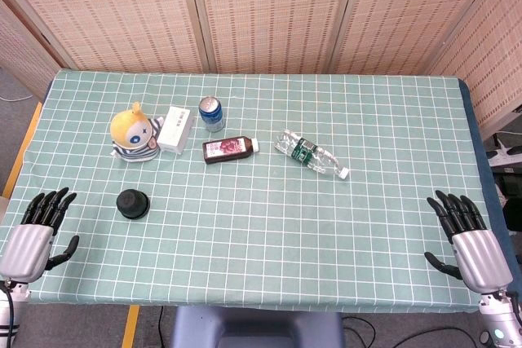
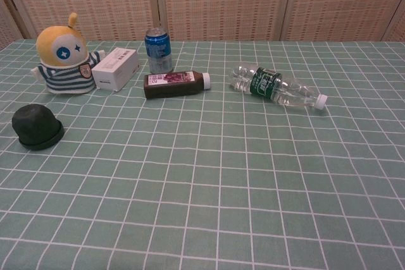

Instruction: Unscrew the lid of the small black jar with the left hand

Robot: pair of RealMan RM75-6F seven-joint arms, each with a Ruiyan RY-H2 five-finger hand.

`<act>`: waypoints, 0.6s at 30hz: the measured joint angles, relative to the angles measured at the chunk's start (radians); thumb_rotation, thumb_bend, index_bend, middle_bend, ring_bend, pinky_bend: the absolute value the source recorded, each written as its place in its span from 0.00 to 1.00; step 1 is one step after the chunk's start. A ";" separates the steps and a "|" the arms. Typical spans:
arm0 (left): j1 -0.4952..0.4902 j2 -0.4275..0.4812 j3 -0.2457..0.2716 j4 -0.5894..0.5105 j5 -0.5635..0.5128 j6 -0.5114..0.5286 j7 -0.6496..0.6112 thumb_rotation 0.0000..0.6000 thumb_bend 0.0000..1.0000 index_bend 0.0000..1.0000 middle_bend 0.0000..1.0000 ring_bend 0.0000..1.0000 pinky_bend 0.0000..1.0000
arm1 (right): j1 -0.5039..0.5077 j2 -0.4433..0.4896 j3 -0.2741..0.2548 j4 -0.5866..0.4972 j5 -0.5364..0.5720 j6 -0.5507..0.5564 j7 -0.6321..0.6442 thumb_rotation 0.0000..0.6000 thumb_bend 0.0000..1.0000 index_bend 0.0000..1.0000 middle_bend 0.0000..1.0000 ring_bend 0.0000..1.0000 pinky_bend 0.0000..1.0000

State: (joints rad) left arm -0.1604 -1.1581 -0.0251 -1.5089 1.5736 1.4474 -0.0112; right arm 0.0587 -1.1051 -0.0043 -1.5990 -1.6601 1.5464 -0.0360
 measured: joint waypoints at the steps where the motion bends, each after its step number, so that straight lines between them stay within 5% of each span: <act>1: -0.007 -0.001 -0.001 0.003 -0.003 -0.013 -0.003 1.00 0.41 0.00 0.00 0.00 0.05 | -0.001 -0.003 -0.001 0.001 -0.002 0.000 -0.005 1.00 0.09 0.00 0.00 0.00 0.00; 9: -0.095 0.027 -0.022 -0.029 -0.034 -0.164 -0.090 1.00 0.41 0.00 0.00 0.00 0.06 | -0.006 -0.006 -0.006 0.002 -0.022 0.017 -0.001 1.00 0.09 0.00 0.00 0.00 0.00; 18: -0.307 0.103 -0.092 -0.150 -0.161 -0.502 -0.063 1.00 0.42 0.00 0.00 0.00 0.07 | -0.010 -0.019 -0.016 0.001 -0.048 0.022 -0.046 1.00 0.09 0.00 0.00 0.00 0.00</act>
State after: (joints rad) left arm -0.4671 -1.0548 -0.1173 -1.6586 1.4130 0.9457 -0.0738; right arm 0.0490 -1.1237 -0.0198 -1.5984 -1.7080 1.5689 -0.0821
